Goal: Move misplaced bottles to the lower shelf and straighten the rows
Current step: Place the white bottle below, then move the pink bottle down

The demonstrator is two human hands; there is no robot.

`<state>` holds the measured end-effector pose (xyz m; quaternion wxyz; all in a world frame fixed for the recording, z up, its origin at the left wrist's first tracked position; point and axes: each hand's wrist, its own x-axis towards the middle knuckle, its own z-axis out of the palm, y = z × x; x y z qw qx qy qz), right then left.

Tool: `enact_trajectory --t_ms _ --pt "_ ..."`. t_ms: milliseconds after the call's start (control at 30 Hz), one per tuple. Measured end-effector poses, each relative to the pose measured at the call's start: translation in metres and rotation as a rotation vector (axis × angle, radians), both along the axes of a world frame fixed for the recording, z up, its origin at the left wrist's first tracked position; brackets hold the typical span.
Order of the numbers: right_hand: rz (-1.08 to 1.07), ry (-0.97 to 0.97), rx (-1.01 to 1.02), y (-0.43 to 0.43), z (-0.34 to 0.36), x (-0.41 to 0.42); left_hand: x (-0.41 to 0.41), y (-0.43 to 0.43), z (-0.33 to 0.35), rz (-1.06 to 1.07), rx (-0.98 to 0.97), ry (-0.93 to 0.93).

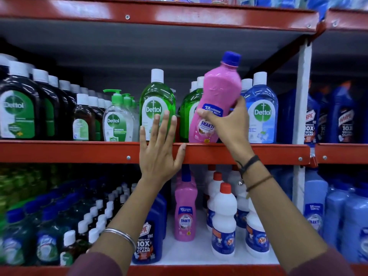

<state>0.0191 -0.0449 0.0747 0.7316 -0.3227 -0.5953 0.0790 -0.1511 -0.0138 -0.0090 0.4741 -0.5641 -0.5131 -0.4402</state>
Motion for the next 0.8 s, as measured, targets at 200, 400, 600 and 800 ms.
enact_trajectory --t_ms 200,400,600,800 --pt "0.107 0.215 0.214 -0.05 -0.017 0.024 0.0 0.001 -0.001 -0.005 0.006 0.001" --pt "0.302 0.079 -0.025 -0.076 -0.05 0.047 0.002 -0.001 -0.001 -0.023 -0.009 -0.018" --pt "0.318 -0.068 -0.294 -0.054 -0.118 0.039 0.02 0.001 -0.003 -0.1 0.004 0.022" --pt "0.216 -0.156 -0.471 -0.015 -0.187 0.01 0.017 0.006 -0.004 -0.055 0.02 0.042"
